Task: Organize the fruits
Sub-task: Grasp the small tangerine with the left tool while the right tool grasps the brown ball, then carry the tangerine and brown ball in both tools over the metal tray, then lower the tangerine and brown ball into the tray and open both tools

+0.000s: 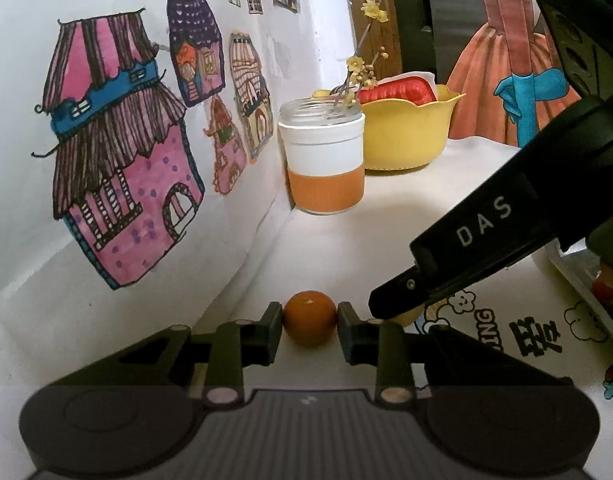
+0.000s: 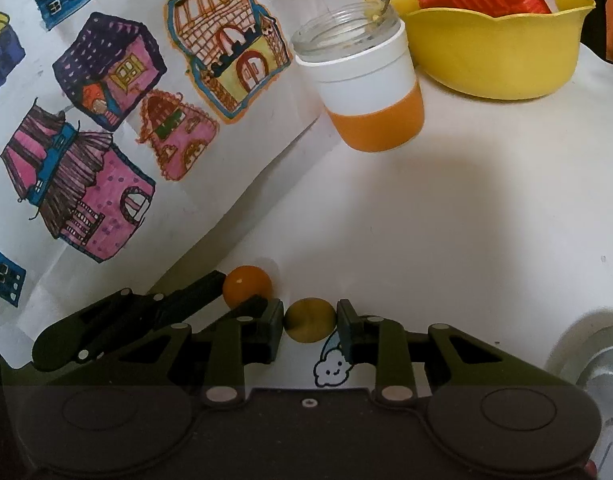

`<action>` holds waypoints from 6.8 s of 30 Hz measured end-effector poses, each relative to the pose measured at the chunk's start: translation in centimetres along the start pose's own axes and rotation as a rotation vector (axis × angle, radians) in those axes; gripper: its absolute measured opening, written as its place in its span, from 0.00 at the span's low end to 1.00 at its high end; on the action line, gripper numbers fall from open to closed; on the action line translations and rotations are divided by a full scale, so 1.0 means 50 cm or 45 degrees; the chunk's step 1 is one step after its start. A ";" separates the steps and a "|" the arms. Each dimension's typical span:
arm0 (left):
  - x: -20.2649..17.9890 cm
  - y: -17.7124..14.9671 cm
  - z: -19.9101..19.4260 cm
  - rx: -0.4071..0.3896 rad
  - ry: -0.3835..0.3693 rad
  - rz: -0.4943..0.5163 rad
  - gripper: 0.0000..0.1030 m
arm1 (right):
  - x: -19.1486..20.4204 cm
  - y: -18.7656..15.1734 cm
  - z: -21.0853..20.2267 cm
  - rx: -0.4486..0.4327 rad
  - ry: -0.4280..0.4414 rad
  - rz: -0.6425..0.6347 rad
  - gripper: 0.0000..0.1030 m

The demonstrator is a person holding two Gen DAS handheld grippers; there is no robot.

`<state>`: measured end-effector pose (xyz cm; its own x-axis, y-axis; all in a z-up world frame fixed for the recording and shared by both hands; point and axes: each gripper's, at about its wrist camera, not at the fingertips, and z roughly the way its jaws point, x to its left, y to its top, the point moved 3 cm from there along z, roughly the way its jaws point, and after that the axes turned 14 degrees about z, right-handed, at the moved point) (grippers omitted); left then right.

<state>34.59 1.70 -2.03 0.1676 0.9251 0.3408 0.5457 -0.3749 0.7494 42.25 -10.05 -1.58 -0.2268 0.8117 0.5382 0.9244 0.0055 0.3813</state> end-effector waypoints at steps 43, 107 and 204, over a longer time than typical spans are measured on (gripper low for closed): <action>-0.082 -0.058 -0.168 0.004 -0.113 0.112 0.30 | 0.002 -0.168 -0.182 0.006 -0.042 -0.047 0.30; -0.380 -0.019 -0.299 -0.142 -0.513 0.195 0.30 | -0.248 -0.366 -0.508 -0.322 -0.051 0.146 0.30; -0.392 -0.010 -0.277 -0.076 -0.387 0.092 0.63 | -0.316 -0.400 -0.494 -0.579 -0.241 0.051 0.73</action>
<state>19.66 -17.06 -1.20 0.4465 0.8683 0.2161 0.4759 -0.4350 0.7644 19.75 -37.39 0.85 -0.0948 0.8982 0.4292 0.6942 -0.2494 0.6752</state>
